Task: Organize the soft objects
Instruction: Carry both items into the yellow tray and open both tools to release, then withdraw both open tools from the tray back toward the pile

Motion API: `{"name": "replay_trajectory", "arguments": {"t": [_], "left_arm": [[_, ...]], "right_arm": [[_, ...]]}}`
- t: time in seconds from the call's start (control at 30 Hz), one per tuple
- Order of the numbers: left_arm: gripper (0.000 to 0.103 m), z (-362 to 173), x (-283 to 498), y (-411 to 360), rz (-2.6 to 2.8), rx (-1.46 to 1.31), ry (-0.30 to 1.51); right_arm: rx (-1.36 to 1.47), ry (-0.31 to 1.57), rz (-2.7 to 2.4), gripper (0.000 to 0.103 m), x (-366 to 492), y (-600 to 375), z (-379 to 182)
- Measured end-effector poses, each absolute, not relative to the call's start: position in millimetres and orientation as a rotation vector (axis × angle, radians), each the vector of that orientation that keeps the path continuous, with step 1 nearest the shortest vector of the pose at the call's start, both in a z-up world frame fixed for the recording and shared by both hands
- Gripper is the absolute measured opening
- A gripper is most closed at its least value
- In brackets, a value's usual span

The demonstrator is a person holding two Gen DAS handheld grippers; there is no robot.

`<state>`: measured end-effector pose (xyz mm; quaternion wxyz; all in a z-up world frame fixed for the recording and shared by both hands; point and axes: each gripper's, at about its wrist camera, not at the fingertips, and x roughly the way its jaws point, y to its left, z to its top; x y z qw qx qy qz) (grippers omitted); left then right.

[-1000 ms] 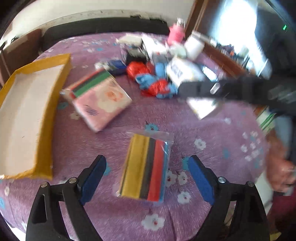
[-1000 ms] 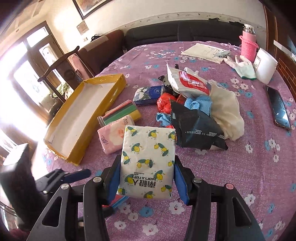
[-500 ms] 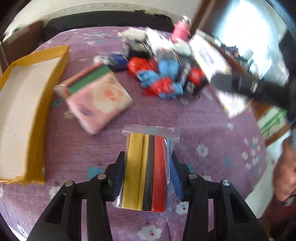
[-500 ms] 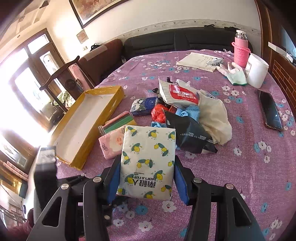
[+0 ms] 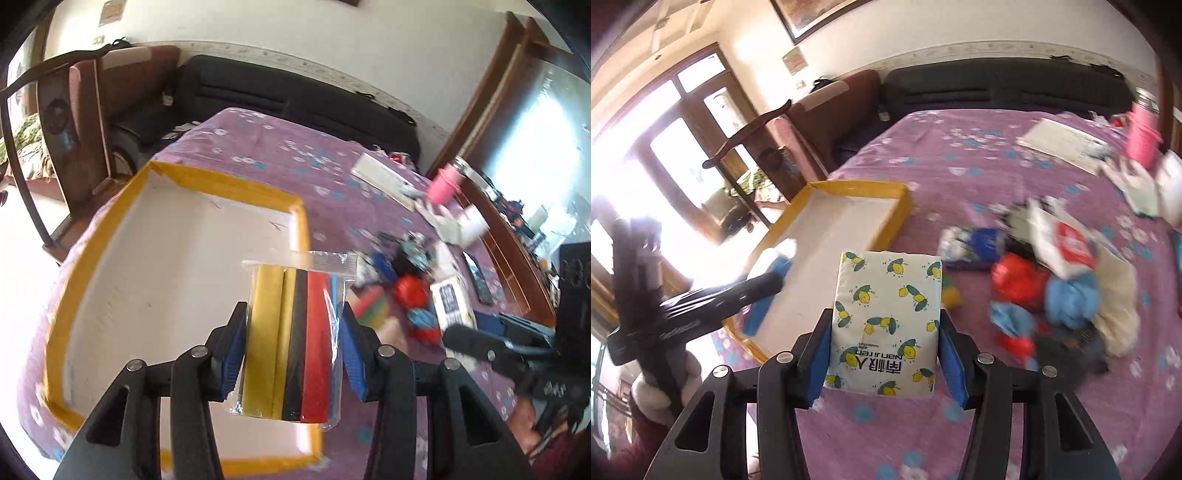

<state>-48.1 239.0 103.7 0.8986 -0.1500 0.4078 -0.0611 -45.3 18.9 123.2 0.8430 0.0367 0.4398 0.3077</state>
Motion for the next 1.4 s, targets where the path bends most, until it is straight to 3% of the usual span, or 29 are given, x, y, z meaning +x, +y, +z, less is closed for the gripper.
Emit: {"name": "replay_trajectory", "arguments": {"t": [0.37,0.43,0.5,0.6,0.63,1.0,1.17,1.4], "left_arm": [[0.046,72.0,61.6,302.9,-0.036,-0.388,0.907],[0.049,66.6,71.7,307.0,-0.035,-0.392,0.915],[0.064,61.1,77.0,313.0,-0.045,-0.419,0.922],[0.085,57.7,73.1,327.5,-0.088,-0.520,0.883],[0.087,57.5,71.3,332.9,-0.105,-0.556,0.869],[0.097,77.6,23.5,329.7,-0.307,-0.780,0.778],[0.103,105.3,-8.8,286.5,-0.387,-0.706,0.731],[0.103,131.5,-50.5,219.1,-0.478,-0.590,0.695]], "right_arm": [[-0.054,0.974,0.639,0.057,43.0,139.3,95.5],[-0.054,0.990,0.628,0.057,58.5,147.5,88.6],[-0.046,1.002,0.624,0.058,69.8,151.9,83.2],[-0.047,0.994,0.601,0.059,80.8,158.1,78.8],[-0.053,0.991,0.596,0.060,83.3,159.1,78.0],[-0.049,0.897,0.577,0.061,40.4,110.6,106.2],[-0.029,0.855,0.576,0.061,3.8,75.5,119.0],[0.017,0.787,0.535,0.066,-44.9,18.6,128.3]]}}
